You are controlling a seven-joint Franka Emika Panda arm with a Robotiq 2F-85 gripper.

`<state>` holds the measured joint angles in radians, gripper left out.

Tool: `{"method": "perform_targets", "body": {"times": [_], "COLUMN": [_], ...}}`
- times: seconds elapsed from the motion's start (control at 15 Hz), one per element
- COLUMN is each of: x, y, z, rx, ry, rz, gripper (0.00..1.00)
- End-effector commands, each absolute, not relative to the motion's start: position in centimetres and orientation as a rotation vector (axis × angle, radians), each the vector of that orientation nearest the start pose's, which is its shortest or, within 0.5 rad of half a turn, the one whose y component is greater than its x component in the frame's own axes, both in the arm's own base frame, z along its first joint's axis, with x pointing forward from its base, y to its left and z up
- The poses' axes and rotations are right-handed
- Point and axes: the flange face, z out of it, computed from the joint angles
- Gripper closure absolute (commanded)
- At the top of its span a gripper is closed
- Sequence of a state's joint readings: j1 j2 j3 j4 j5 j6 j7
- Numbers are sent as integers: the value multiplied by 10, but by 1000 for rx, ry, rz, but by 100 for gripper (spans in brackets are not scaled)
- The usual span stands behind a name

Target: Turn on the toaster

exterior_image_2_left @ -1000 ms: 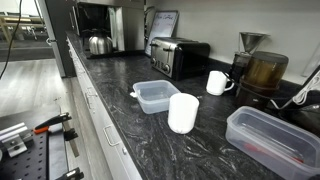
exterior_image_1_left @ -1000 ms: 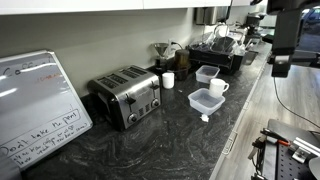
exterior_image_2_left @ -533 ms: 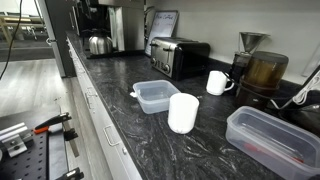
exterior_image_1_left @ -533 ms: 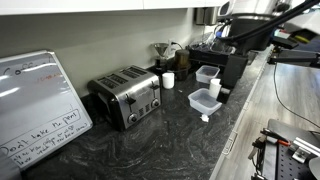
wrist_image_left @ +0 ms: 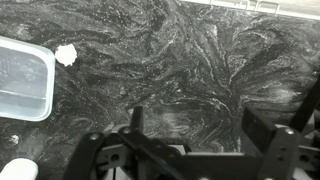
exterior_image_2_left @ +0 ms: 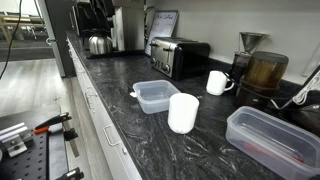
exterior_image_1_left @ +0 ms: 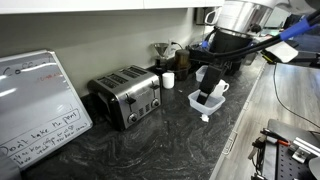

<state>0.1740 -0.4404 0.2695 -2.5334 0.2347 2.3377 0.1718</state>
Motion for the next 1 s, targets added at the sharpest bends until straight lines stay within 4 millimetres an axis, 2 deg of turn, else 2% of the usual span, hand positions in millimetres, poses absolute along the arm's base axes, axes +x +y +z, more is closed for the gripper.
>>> {"method": "perform_targets", "body": {"times": [0.0, 0.2, 0.6, 0.73, 0.87, 0.93], "x": [383, 388, 402, 408, 417, 421], "y": [189, 198, 209, 206, 193, 180], "z": [447, 422, 378, 365, 359, 361], "rx": [-2981, -2927, -2807, -2778, -2765, -2766], "ry": [-177, -162, -92, -57, 2, 62], "rz": [-311, -423, -769, -852, -911, -942], "gripper": [0, 0, 0, 0, 0, 0]}}
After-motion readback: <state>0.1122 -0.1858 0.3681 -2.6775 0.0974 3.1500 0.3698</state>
